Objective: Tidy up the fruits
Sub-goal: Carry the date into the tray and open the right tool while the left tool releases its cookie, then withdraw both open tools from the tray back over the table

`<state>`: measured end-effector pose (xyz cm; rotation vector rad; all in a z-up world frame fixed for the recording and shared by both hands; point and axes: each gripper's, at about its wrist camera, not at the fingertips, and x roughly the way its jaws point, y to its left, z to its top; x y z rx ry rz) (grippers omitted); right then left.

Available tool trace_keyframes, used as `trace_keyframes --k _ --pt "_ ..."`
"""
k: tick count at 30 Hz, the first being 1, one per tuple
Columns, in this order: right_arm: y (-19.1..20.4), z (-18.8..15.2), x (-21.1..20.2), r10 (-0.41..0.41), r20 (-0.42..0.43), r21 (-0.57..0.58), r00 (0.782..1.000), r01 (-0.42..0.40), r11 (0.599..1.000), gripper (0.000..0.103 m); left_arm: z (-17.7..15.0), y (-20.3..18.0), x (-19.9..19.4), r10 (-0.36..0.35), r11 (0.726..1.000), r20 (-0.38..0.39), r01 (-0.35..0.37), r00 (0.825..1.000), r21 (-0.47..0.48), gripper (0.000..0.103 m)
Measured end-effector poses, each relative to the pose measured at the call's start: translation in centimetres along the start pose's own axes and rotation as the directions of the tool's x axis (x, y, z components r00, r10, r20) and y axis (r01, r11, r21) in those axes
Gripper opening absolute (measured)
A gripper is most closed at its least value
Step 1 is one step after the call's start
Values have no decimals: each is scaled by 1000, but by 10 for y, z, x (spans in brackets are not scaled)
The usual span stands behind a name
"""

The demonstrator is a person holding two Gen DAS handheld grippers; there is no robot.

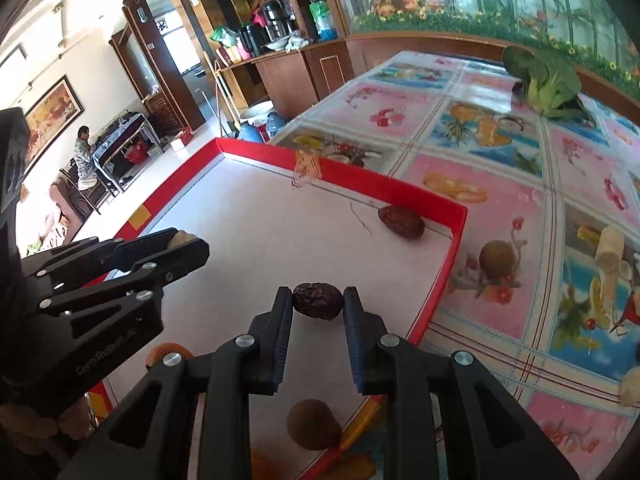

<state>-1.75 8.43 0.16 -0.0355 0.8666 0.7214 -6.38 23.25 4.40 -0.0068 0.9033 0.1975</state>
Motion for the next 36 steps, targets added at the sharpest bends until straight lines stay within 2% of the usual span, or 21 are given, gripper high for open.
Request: trace_keyframes --k 6,11,12,13,15,17,18,20,23,25,29,32,36 --pt "3 -2 1 -1 0 -29 1000 1 1000 24 -2 -4 16 18 1000 -54 -18 998 10 28" --pt "8 -4 3 -23 8 -79 1000 24 997 25 -2 -4 17 31 999 -62 -30 998 17 29" --pt "10 -4 3 -29 8 -94 1000 30 995 25 -2 -5 16 46 999 -63 -45 997 24 35" --pt "11 -4 4 -34 6 -111 999 35 993 26 -2 -5 16 68 997 -63 -66 996 28 46" --pt "11 -4 3 -8 -3 -124 1000 7 992 31 -2 -2 15 57 998 -67 -56 996 14 64" --pt "9 -4 -1 18 -5 -117 1000 -18 993 46 -4 0 8 58 998 -53 -58 997 4 65" --pt "5 -3 -7 33 5 -108 999 -32 994 48 -3 1 5 62 998 -46 -62 997 2 65" --pt "-4 -3 -22 68 43 -94 997 -64 993 49 -6 4 -4 60 998 -32 -60 998 -11 65" --pt "-25 -2 -47 69 122 -46 990 -64 997 50 -8 6 -18 53 998 -10 -53 999 -23 65" --pt "-48 -5 -66 43 170 -3 985 -43 999 52 -9 4 -27 39 999 4 -39 999 -24 73" --pt "-114 -19 -105 -72 231 139 970 40 989 52 -11 -14 -46 -8 1000 35 8 999 10 74" --pt "-161 -36 -133 -170 252 250 953 106 962 53 -14 -38 -57 -55 997 50 51 997 63 75" --pt "-208 -53 -166 -263 267 371 927 153 916 53 -19 -78 -66 -127 983 45 120 991 142 75"
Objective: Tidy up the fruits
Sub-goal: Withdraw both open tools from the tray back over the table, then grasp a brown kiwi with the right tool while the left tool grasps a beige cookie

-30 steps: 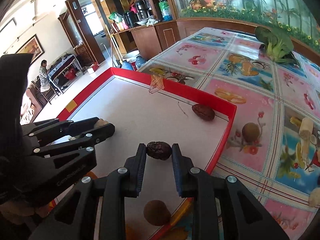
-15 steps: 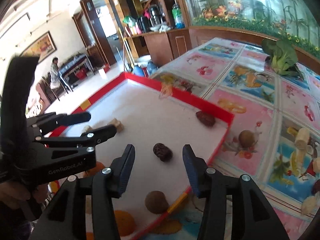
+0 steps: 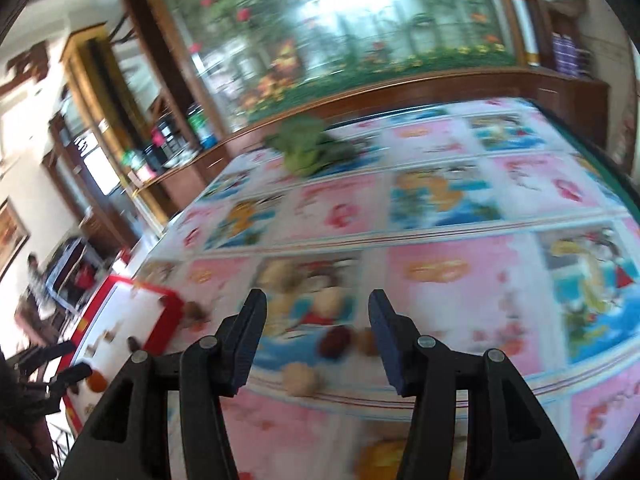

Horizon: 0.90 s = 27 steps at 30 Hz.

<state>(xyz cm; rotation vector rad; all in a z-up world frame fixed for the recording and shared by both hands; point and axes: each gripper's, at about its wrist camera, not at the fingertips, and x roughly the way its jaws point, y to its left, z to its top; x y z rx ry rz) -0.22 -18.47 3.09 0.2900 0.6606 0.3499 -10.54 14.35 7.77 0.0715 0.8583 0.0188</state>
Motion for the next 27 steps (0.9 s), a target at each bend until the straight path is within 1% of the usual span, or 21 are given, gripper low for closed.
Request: trace_keyframes --k 3,6,7,9,11,13,15,17,20,21,23,25,27 --pt "-29 8 -8 -33 16 62 999 32 998 53 0 -32 1 -43 997 -14 44 999 59 75" --pt "-44 8 -5 -62 -12 103 998 63 993 53 1 -62 1 -90 990 -28 92 996 108 75" --pt "-46 7 -4 -62 -25 110 998 65 992 53 2 -72 3 -108 986 -34 112 994 120 75" --pt "-49 4 2 -25 -62 135 998 33 990 53 6 -91 7 -144 978 -49 150 988 145 75" --pt "-47 4 5 -13 -80 129 997 23 991 53 9 -108 13 -171 970 -59 179 983 166 75" --pt "-48 3 8 -37 -89 126 995 48 991 53 15 -128 22 -213 957 -70 222 975 188 75" --pt "-54 2 11 -38 -107 156 994 54 986 53 20 -142 32 -238 947 -92 252 967 201 75" --pt "-60 2 12 -39 -114 187 993 60 981 53 25 -156 42 -277 933 -110 294 955 205 75" --pt "-63 3 9 -45 -109 205 993 66 977 53 32 -175 56 -293 926 -125 313 948 209 75" --pt "-62 3 9 -40 -108 204 993 62 977 53 34 -181 60 -304 922 -132 326 943 209 75" --pt "-60 4 9 -17 -113 198 993 39 979 53 38 -189 67 -311 920 -141 335 940 204 75" --pt "-55 5 10 11 -125 183 992 12 983 53 40 -196 73 -311 917 -145 336 939 215 75" --pt "-50 5 12 41 -134 165 990 -19 986 52 43 -200 79 -296 921 -149 323 944 219 75"
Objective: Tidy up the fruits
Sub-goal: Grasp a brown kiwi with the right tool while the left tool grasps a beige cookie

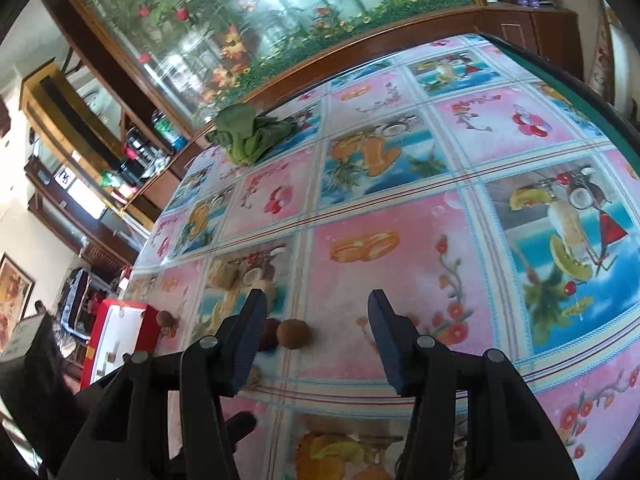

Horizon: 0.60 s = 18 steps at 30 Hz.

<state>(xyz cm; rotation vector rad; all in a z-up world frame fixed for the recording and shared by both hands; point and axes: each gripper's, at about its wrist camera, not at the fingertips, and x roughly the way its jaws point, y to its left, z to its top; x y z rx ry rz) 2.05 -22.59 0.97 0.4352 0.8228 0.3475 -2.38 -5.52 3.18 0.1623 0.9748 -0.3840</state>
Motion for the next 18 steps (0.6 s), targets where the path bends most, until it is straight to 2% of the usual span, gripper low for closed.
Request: trace_keyframes --k 2,4,7,10,18 --pt "5 -1 3 15 -17 -26 1000 -16 1000 48 1 1 3 -6 1000 -5 6 1000 -4 70" --pt "9 -3 8 -5 -36 -53 999 3 999 44 1 1 6 -16 1000 -6 16 1000 2 60" --pt "12 -7 21 -28 -95 -82 995 21 996 38 -1 -1 9 -20 999 -5 20 1000 27 54" --pt "16 -11 28 -55 -118 -110 991 42 993 38 -3 3 11 -43 999 -7 43 999 15 50" --pt "25 -17 33 -100 -105 -184 989 80 980 36 0 6 13 -73 997 9 73 997 3 44"
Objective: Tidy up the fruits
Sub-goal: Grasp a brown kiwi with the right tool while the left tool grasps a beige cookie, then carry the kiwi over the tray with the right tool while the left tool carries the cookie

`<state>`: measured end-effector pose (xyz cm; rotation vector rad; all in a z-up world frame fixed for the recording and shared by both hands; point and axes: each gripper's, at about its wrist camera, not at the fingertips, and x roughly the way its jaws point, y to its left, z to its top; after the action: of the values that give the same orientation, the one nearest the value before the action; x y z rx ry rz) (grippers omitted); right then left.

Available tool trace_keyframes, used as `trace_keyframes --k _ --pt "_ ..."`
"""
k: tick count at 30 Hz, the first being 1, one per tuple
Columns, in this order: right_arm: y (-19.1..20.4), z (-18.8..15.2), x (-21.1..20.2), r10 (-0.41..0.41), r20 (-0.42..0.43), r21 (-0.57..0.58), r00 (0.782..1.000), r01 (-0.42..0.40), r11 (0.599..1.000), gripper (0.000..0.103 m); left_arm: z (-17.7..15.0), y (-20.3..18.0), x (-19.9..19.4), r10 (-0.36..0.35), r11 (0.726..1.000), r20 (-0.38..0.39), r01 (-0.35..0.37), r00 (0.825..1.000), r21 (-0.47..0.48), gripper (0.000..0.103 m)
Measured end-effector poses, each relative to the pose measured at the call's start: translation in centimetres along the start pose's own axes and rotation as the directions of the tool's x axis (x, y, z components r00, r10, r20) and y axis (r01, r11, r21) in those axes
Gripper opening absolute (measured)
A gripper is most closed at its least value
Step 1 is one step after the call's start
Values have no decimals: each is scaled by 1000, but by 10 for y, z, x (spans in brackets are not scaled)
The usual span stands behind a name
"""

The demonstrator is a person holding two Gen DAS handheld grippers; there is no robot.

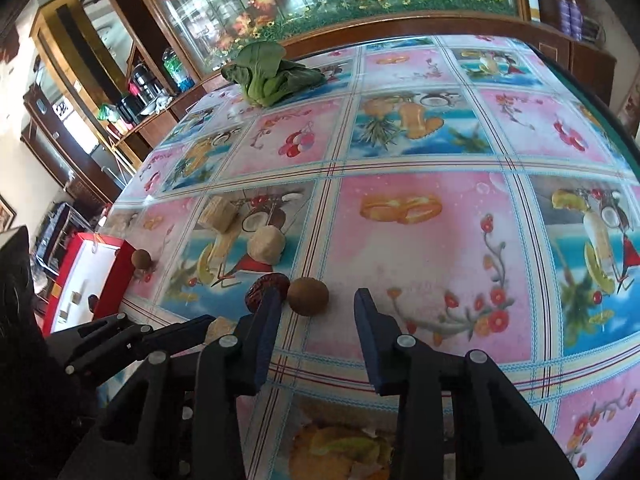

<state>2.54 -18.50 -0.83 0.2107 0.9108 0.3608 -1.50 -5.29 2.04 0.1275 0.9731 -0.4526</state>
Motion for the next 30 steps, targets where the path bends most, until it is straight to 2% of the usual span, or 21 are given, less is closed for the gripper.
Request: trace_keyframes --k 6,8,11,12,14,18,23,30 --pt "8 -1 2 -48 18 -50 999 49 998 28 1 0 1 -9 1000 8 9 1000 -3 40" --pt "12 -1 3 -74 24 -75 997 75 994 21 1 -1 2 -7 1000 12 7 1000 3 39" --pt "14 -2 4 -92 31 -92 995 95 991 21 1 -1 2 3 1000 15 -3 1000 6 34" --pt "14 -2 4 -93 32 -92 995 96 991 21 1 -1 2 9 1000 17 -9 1000 5 29" --pt "13 -2 4 -92 32 -89 995 94 992 21 1 0 2 9 1000 19 -9 1000 3 29" --pt "10 -1 1 -98 43 -63 994 100 993 21 0 -1 1 15 1000 24 -15 1000 -4 29" --pt "3 2 -8 -99 101 -20 990 101 995 21 -3 1 -7 33 999 34 -32 999 -31 29" --pt "-16 4 -24 -114 205 88 972 98 991 21 -21 4 -62 78 996 149 -70 986 -57 29"
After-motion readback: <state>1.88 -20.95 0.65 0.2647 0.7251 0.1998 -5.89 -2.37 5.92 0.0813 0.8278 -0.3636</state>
